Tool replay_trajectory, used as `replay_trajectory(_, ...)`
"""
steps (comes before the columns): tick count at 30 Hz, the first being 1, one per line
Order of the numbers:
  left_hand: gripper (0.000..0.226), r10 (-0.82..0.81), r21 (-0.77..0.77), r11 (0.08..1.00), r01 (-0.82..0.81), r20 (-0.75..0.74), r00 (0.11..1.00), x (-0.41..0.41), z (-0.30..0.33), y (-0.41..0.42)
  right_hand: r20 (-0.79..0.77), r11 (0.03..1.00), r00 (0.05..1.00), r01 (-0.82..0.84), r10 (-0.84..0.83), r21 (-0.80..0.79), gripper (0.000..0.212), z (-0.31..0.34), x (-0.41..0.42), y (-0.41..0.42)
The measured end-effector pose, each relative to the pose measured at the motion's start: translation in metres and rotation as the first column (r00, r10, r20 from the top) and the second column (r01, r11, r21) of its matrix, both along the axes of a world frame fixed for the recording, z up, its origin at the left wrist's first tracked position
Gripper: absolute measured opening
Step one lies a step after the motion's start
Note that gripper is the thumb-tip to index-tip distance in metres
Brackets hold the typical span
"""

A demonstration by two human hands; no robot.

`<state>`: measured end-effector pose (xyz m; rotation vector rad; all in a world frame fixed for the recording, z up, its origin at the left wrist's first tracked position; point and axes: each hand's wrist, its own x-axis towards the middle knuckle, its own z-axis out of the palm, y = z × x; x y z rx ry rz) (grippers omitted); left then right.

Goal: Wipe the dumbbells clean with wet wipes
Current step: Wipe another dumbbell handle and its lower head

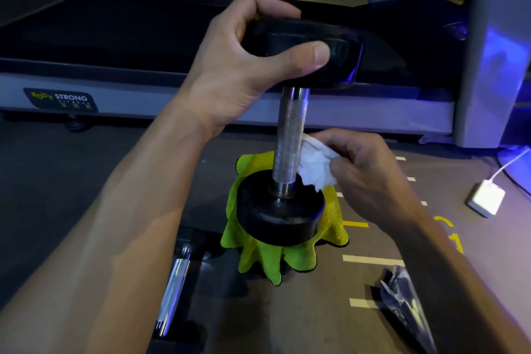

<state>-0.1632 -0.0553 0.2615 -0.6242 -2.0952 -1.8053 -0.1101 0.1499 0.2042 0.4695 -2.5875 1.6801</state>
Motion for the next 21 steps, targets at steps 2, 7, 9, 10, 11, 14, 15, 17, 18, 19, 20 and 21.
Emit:
replay_trajectory(2,0.051,-0.008,-0.003,1.000,0.008,0.009,1.000,0.000,0.000,0.000,0.102,0.997,0.994,-0.036,0.043,-0.073,0.058,0.001,0.002,0.004)
replay_trajectory(7,0.051,-0.010,0.000,1.000,0.010,0.007,1.000,0.000,0.000,-0.001,0.167,0.989,0.986,0.019,0.006,-0.148,0.022,-0.005,0.013,-0.004)
replay_trajectory(9,0.050,-0.012,0.000,1.000,0.012,0.009,1.000,0.001,0.000,-0.001,0.078,0.987,0.988,0.137,-0.130,-0.087,0.023,-0.011,0.015,-0.009)
replay_trajectory(10,0.050,-0.012,0.001,1.000,0.012,0.009,1.000,0.001,0.000,-0.001,0.031,0.981,0.981,0.190,-0.189,-0.045,0.028,-0.013,0.014,-0.009)
replay_trajectory(11,0.051,-0.010,0.002,1.000,0.010,0.008,1.000,0.001,0.001,-0.001,-0.026,0.972,0.972,0.234,-0.234,0.012,0.033,-0.014,0.014,-0.009)
replay_trajectory(14,0.053,-0.001,-0.002,1.000,0.001,0.011,1.000,0.002,0.002,-0.001,-0.069,0.968,0.981,0.193,-0.184,0.160,0.049,-0.006,0.017,-0.009)
replay_trajectory(15,0.055,0.000,-0.006,1.000,0.000,0.012,1.000,0.003,0.002,-0.001,0.023,0.987,0.996,0.085,-0.089,0.139,0.050,-0.001,0.022,-0.013)
replay_trajectory(17,0.056,-0.001,-0.002,1.000,0.001,0.017,1.000,0.002,0.001,-0.002,0.244,0.993,0.962,-0.118,0.122,-0.029,0.051,0.007,0.030,-0.018)
replay_trajectory(18,0.056,-0.002,0.002,1.000,0.002,0.018,1.000,0.002,0.001,-0.002,0.354,0.973,0.916,-0.122,0.186,-0.197,0.057,0.010,0.030,-0.014)
replay_trajectory(19,0.055,-0.003,0.002,1.000,0.003,0.018,1.000,0.002,0.001,-0.003,0.440,0.906,0.860,-0.058,0.259,-0.420,0.061,0.013,0.029,-0.012)
replay_trajectory(20,0.055,-0.004,0.000,1.000,0.004,0.019,1.000,0.002,0.001,-0.003,0.469,0.818,0.826,0.018,0.311,-0.575,0.061,0.014,0.025,-0.008)
replay_trajectory(21,0.055,-0.007,-0.001,1.000,0.007,0.019,1.000,0.002,0.001,-0.003,0.469,0.760,0.822,0.070,0.322,-0.646,0.058,0.013,0.021,-0.004)
